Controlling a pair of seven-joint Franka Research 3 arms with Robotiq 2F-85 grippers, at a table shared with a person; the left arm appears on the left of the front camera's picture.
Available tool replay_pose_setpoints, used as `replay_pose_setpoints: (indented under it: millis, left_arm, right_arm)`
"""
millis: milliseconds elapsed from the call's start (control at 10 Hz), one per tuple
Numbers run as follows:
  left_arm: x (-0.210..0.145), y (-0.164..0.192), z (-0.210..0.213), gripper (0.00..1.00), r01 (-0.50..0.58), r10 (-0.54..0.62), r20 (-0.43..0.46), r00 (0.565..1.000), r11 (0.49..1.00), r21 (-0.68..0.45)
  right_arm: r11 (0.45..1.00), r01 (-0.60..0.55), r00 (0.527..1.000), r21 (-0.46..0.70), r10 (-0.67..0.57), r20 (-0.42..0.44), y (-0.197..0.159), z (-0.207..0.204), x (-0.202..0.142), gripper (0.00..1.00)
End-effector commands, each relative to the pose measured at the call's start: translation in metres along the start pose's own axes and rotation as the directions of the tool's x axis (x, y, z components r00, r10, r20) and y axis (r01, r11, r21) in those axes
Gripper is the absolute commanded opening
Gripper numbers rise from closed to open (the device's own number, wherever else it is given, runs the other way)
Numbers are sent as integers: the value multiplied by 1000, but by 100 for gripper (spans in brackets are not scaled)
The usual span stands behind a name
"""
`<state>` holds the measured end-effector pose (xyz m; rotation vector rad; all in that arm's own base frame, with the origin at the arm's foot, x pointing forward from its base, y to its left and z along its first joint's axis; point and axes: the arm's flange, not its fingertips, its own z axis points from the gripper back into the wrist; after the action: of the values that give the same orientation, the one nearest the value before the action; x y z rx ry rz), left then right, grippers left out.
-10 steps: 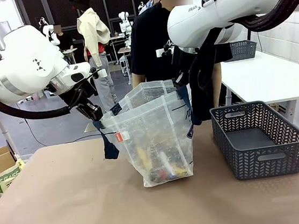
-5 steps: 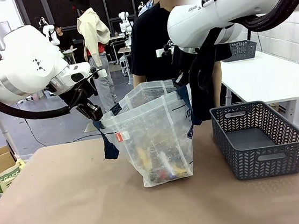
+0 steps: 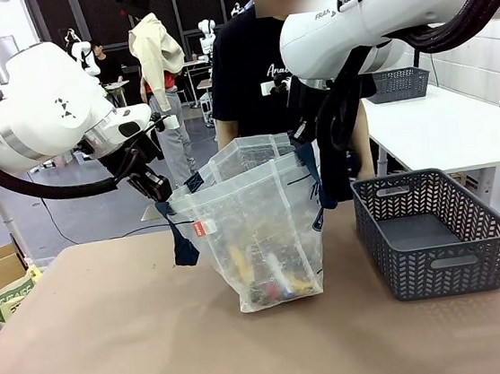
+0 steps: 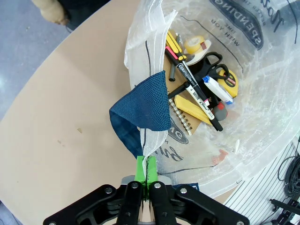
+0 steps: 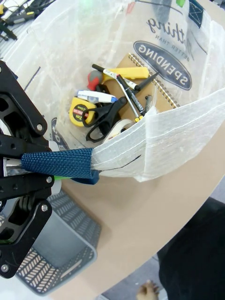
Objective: Transfer purchased items from the store into the shopping bag.
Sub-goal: Move the Reusable shopping bag to the right side of the table.
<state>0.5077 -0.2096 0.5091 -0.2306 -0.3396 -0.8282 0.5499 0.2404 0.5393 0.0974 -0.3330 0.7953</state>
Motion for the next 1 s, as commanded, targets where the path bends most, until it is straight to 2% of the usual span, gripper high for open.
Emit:
replay_pose_setpoints:
  millis: [0,900]
  left_arm:
    - [-1,1,1,0,-6,6,0,1000,1000,0]
    - [-1,1,1,0,-6,6,0,1000,1000,0]
  right_arm:
    - [1000,3,1000,-3,-3,4,-1,2,0,0]
    - [1000,3,1000,-3,-3,4,-1,2,0,0]
